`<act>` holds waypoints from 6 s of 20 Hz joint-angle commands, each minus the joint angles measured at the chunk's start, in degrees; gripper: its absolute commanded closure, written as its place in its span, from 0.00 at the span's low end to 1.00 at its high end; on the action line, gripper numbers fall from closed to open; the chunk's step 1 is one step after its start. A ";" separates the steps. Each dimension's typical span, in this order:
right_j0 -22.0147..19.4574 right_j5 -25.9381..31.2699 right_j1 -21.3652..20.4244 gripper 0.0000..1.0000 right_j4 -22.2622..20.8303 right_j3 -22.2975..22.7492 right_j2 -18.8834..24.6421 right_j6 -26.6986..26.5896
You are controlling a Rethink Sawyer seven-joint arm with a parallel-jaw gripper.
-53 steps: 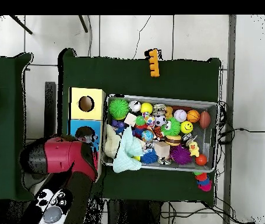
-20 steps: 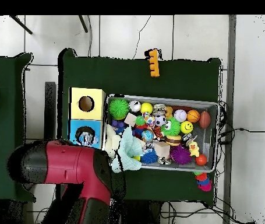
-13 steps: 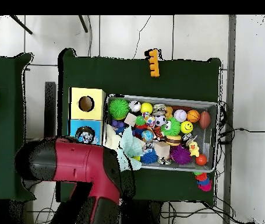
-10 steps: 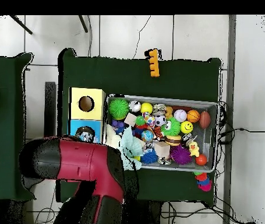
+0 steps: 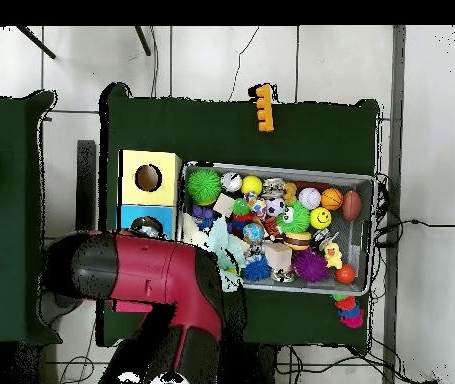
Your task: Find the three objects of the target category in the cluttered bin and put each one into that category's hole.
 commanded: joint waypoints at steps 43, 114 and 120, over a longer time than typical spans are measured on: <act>-20.65 -10.12 0.38 1.00 -15.06 2.96 21.19 -11.54; -24.53 -10.38 1.15 1.00 -20.65 6.57 33.46 -0.91; -26.56 -11.34 1.50 1.00 -20.81 7.53 34.15 -1.98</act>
